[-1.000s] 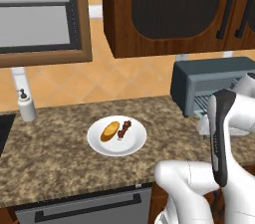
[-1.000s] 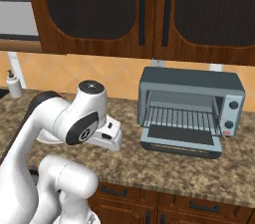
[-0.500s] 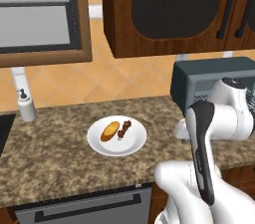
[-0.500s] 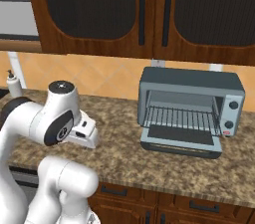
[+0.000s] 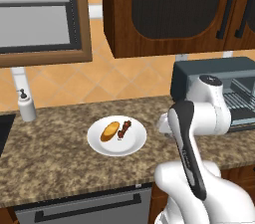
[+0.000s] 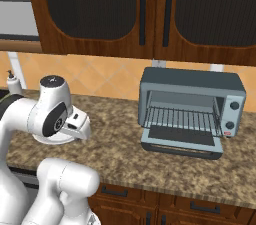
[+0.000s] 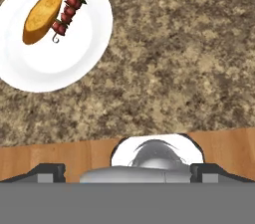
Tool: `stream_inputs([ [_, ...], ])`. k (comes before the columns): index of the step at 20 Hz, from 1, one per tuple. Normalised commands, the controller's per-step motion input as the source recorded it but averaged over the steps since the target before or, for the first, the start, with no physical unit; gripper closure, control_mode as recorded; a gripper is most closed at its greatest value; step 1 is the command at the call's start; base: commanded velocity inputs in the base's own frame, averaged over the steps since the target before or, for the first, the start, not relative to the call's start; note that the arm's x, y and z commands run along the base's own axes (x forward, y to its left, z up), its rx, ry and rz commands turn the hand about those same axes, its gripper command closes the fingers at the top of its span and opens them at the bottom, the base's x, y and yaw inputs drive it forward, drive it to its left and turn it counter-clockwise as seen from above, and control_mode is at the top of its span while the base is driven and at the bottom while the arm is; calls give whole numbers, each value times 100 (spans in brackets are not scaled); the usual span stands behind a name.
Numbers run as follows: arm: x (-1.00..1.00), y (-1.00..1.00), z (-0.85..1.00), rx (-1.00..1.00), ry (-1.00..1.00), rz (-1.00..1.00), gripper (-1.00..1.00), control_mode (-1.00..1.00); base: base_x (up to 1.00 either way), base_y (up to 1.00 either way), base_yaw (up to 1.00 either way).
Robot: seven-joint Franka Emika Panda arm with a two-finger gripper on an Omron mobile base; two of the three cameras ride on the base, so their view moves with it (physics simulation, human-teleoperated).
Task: Pick up the kebab skewer and baguette bread, and place them inside the toaster oven. Close the toaster oven door and start by setting the timer.
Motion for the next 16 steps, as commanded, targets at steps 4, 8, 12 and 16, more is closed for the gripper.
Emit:
stream_inputs([
  [4,57,31,0,-1,0,-4,-100,-100,0,0,0],
  [8,58,26,-1,-1,0,-6,-100,-100,0,0,0],
  [12,52,28,-11,-2,0,-6,-100,-100,0,0,0],
  [16,41,36,-32,-4,0,-6,-100,-100,0,0,0],
])
